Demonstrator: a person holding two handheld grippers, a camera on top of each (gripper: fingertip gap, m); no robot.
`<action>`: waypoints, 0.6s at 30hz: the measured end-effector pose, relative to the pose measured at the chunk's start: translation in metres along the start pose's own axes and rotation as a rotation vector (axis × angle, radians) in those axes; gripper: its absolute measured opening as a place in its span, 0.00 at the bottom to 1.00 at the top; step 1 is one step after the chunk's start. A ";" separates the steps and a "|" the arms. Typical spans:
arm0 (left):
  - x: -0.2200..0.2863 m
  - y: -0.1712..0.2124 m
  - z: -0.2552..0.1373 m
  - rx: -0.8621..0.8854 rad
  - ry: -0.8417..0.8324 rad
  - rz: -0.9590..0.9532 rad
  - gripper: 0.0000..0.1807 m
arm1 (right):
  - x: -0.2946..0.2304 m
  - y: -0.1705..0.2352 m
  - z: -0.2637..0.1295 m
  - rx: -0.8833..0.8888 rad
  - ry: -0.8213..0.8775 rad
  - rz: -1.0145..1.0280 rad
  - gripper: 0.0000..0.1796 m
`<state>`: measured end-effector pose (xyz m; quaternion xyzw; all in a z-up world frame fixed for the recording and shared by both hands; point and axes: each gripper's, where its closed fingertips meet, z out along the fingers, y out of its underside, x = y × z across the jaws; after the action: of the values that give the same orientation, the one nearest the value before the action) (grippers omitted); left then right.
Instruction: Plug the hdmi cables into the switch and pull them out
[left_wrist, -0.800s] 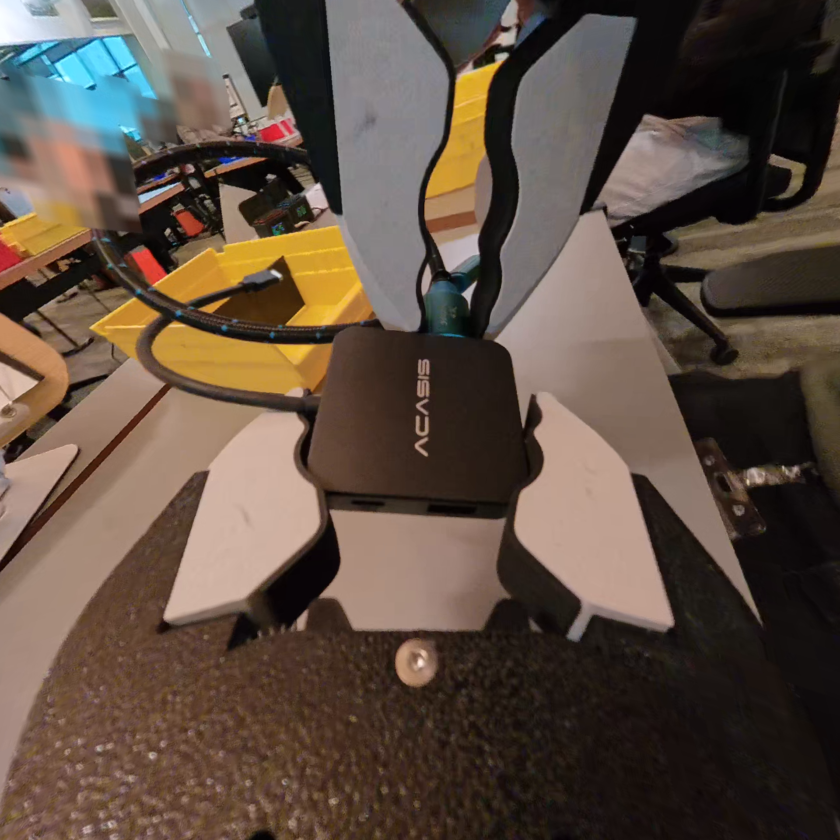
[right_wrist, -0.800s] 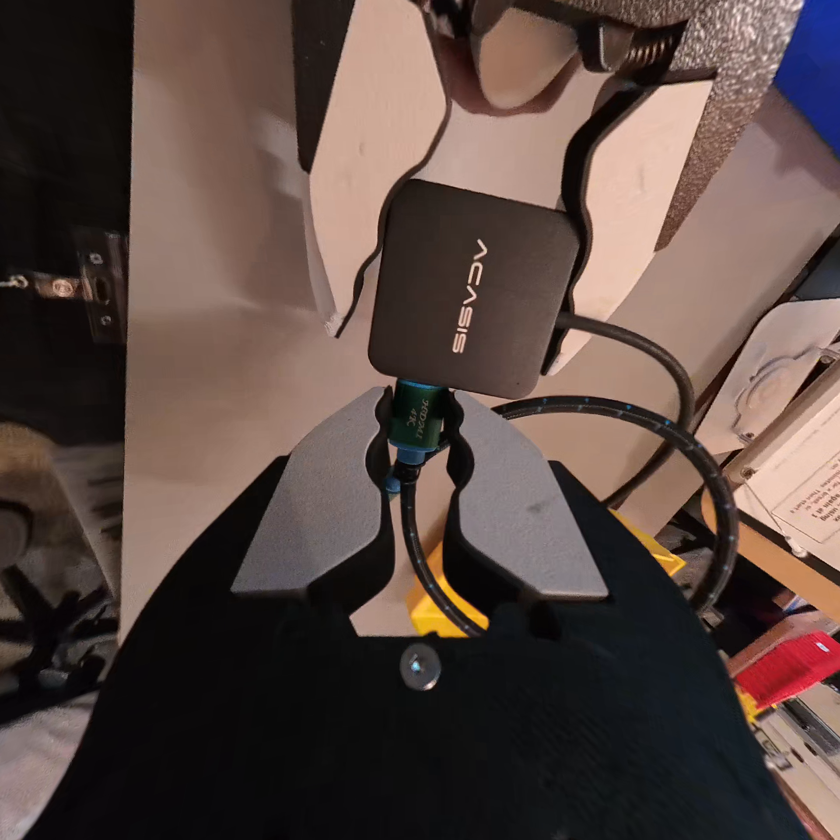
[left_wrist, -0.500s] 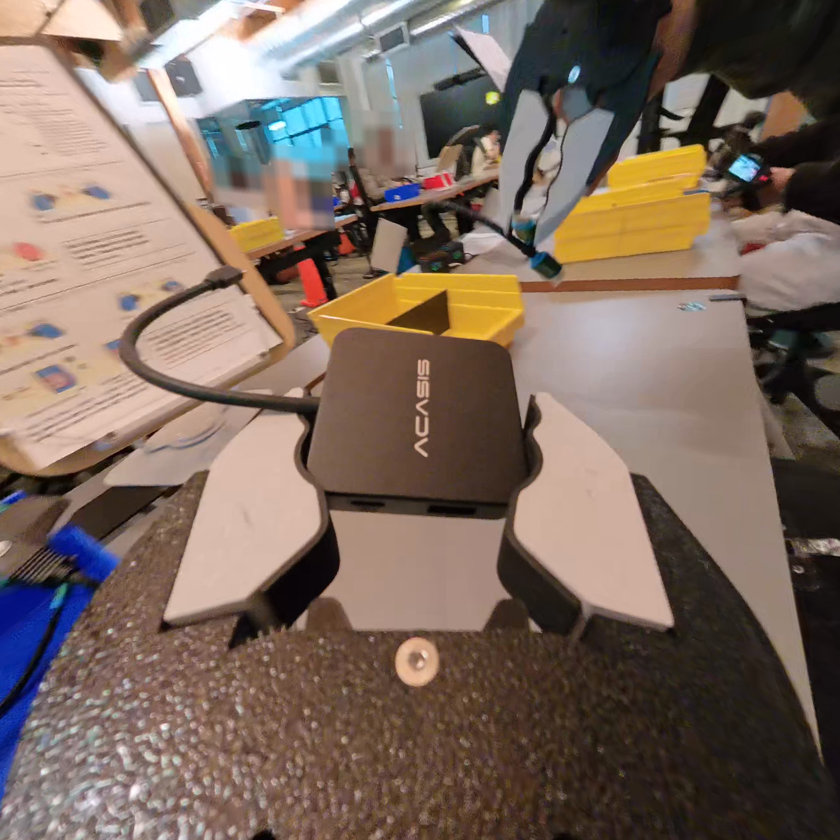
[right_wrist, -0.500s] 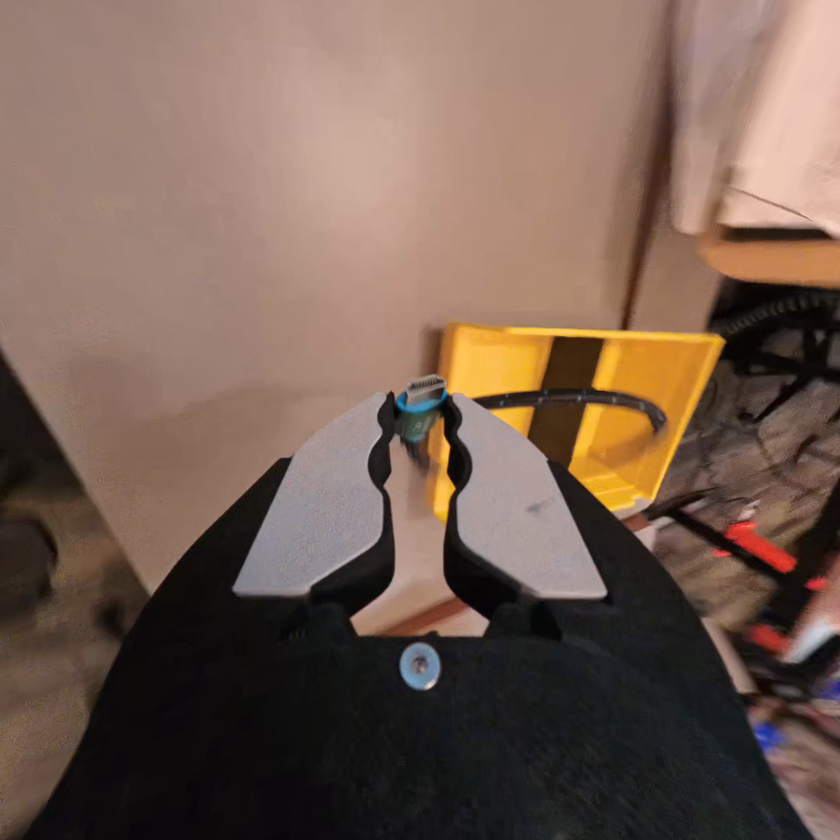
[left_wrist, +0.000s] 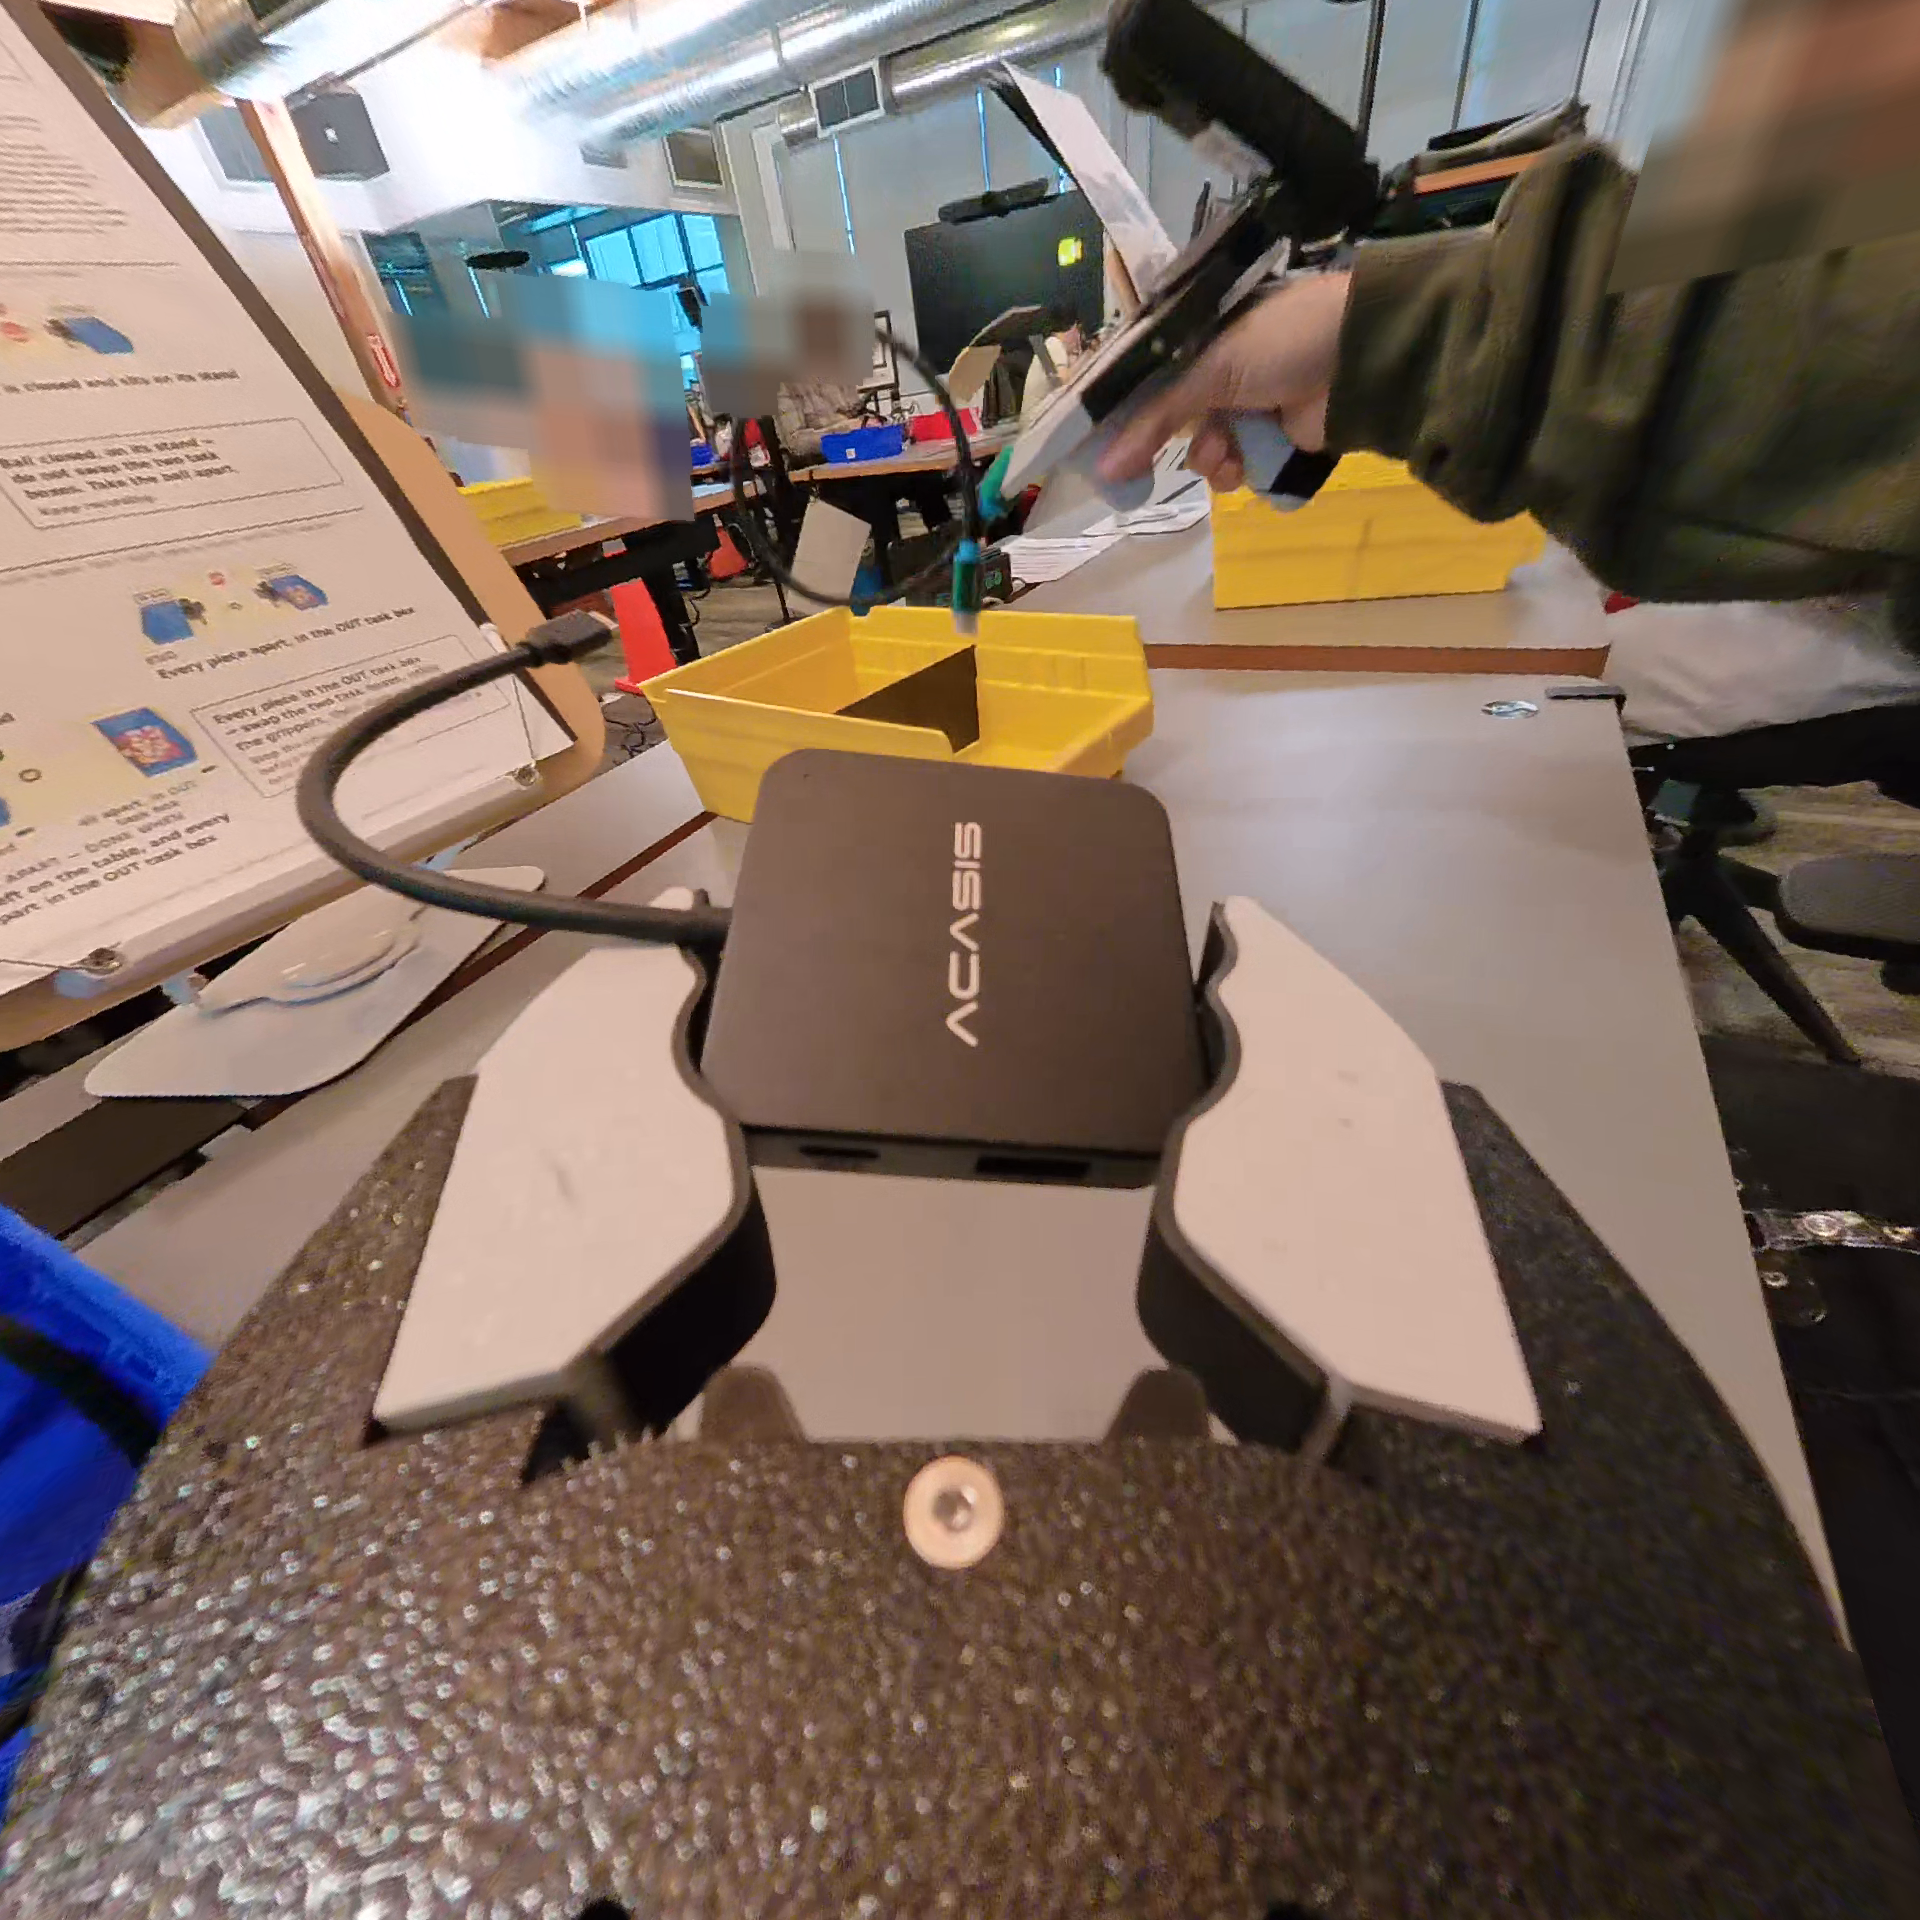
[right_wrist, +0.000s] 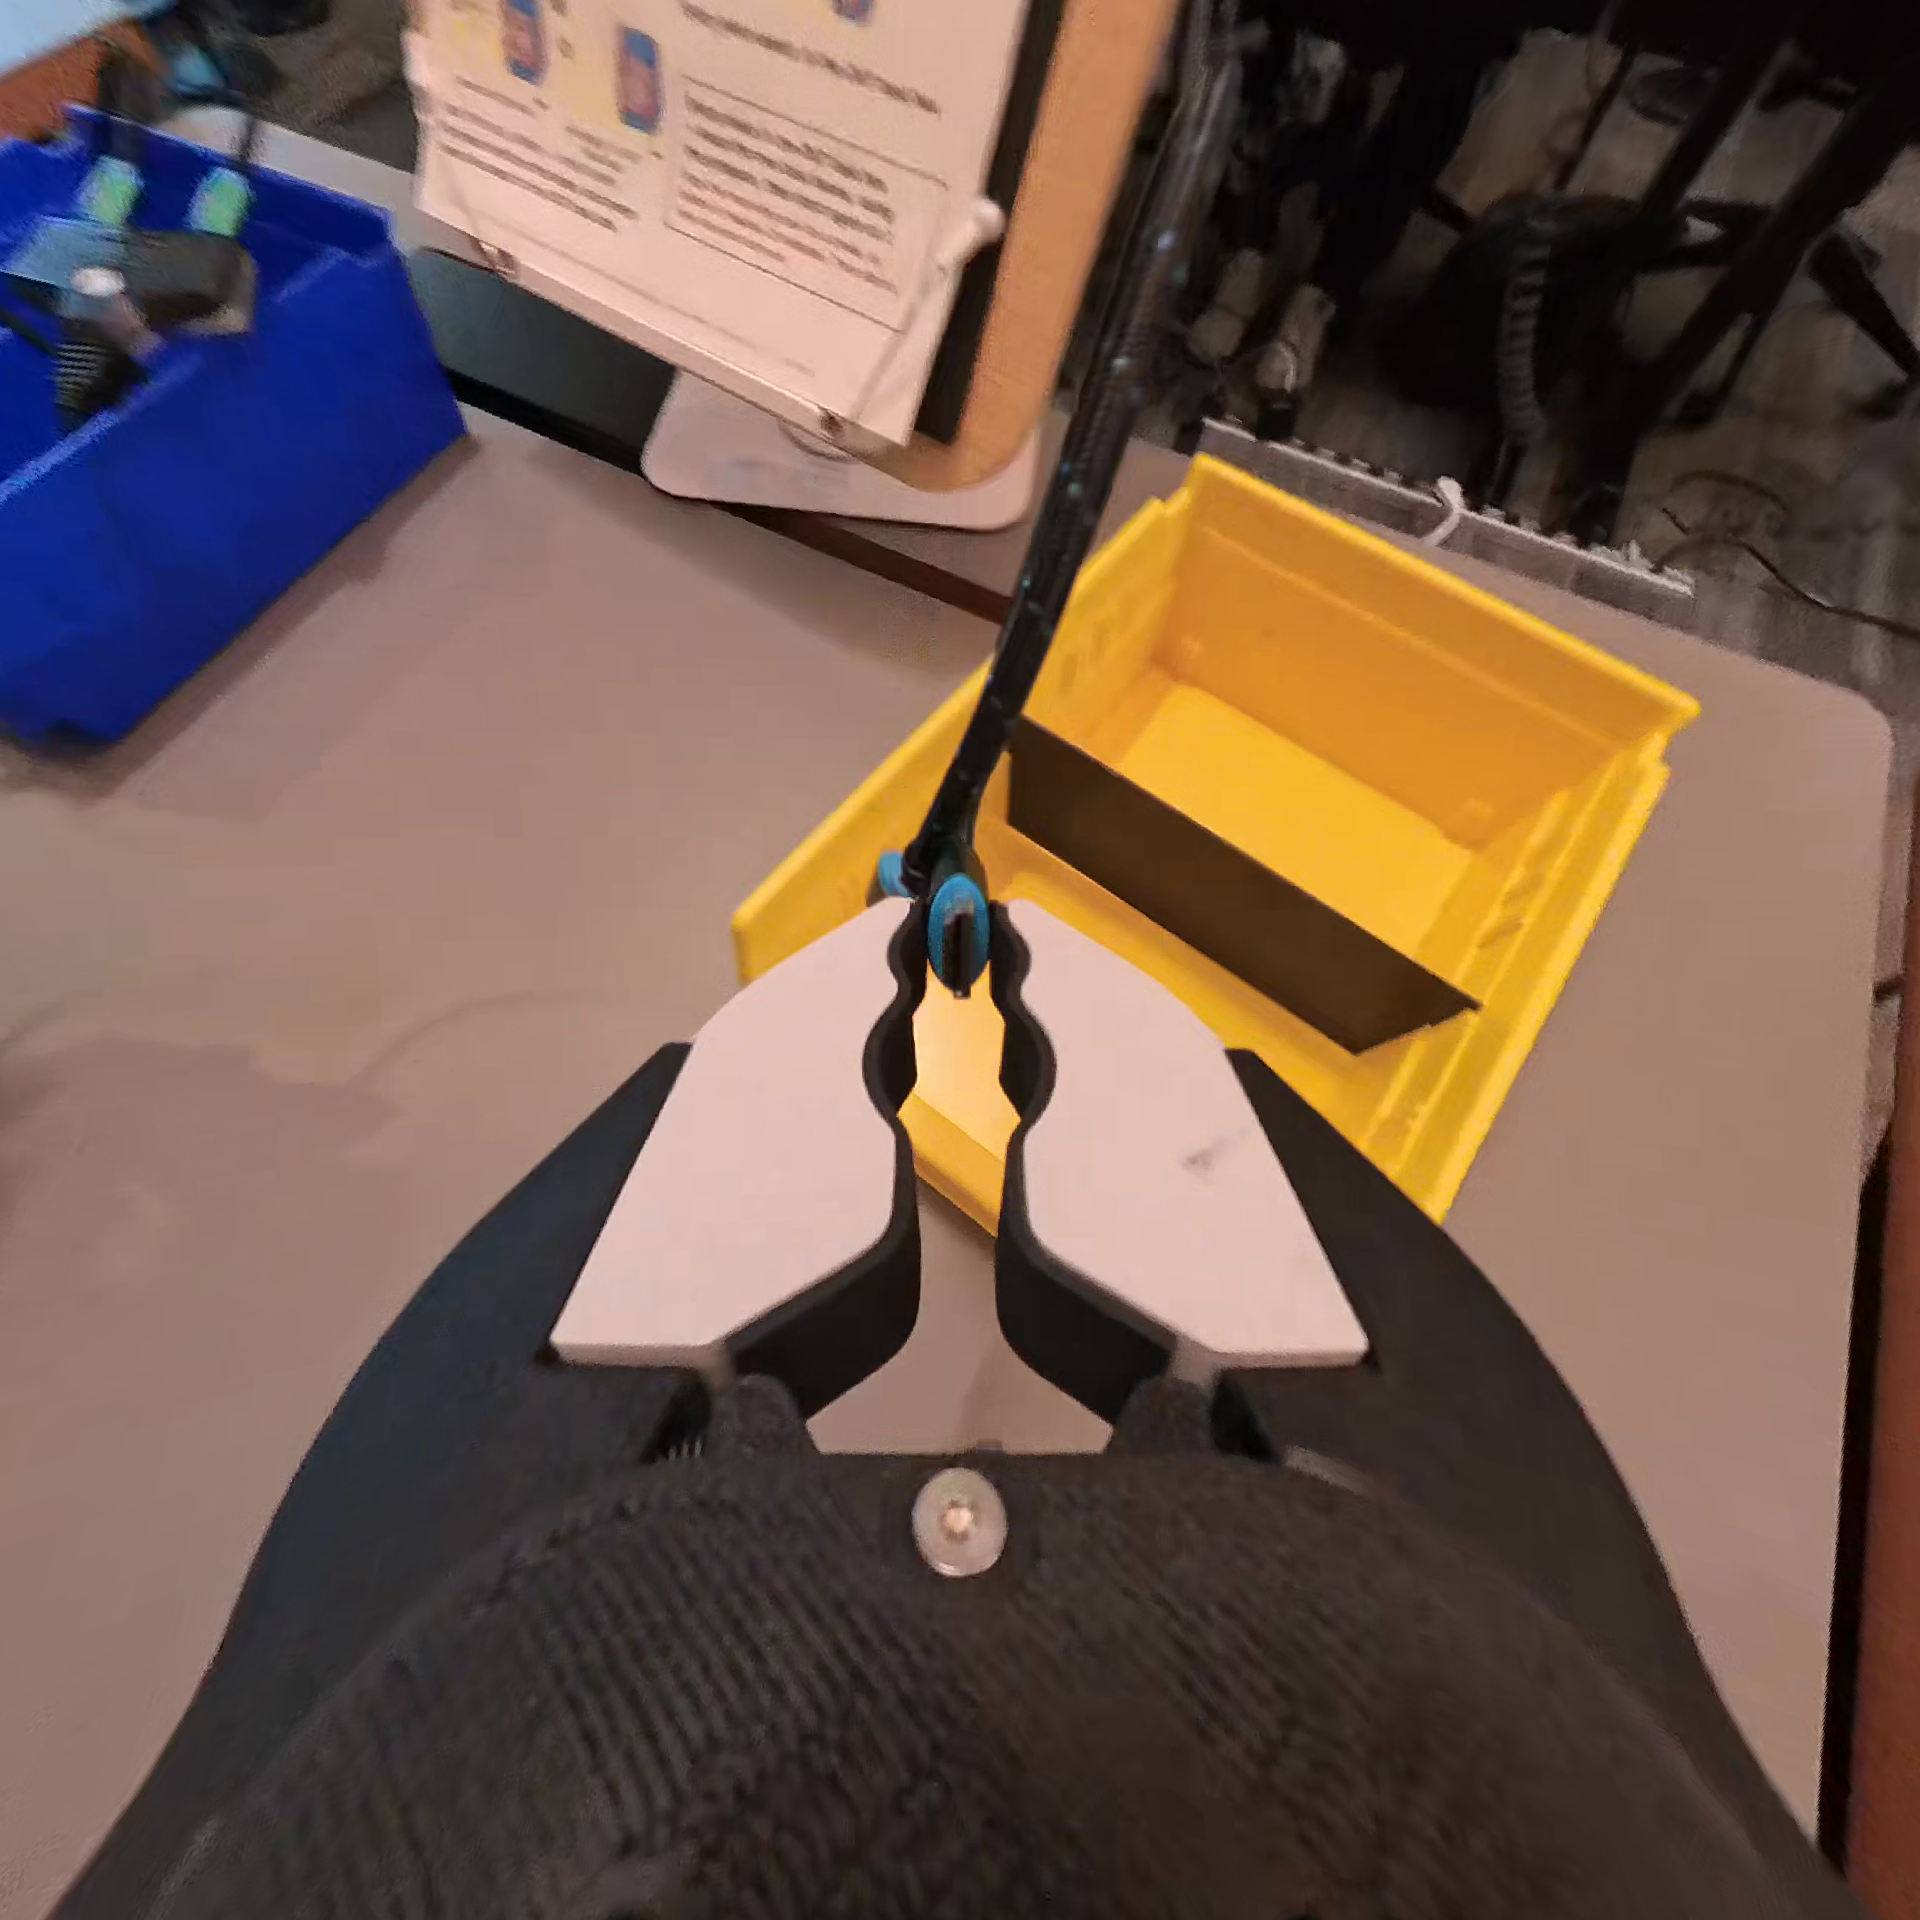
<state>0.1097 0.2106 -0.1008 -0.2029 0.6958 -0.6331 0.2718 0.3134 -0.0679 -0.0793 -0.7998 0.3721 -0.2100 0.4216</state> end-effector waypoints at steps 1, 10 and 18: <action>0.000 0.002 0.001 -0.003 0.005 -0.004 0.48 | 0.003 0.007 0.003 -0.016 0.018 0.008 0.06; 0.002 0.011 0.004 -0.036 0.023 0.003 0.48 | 0.047 0.038 -0.006 -0.304 0.316 -0.363 0.06; 0.007 0.022 0.014 -0.069 0.051 -0.008 0.48 | 0.040 0.062 0.036 -0.480 0.379 -0.645 0.06</action>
<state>0.1150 0.1981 -0.1241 -0.1987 0.7231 -0.6149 0.2441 0.3362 -0.1036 -0.1500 -0.8975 0.2127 -0.3814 0.0614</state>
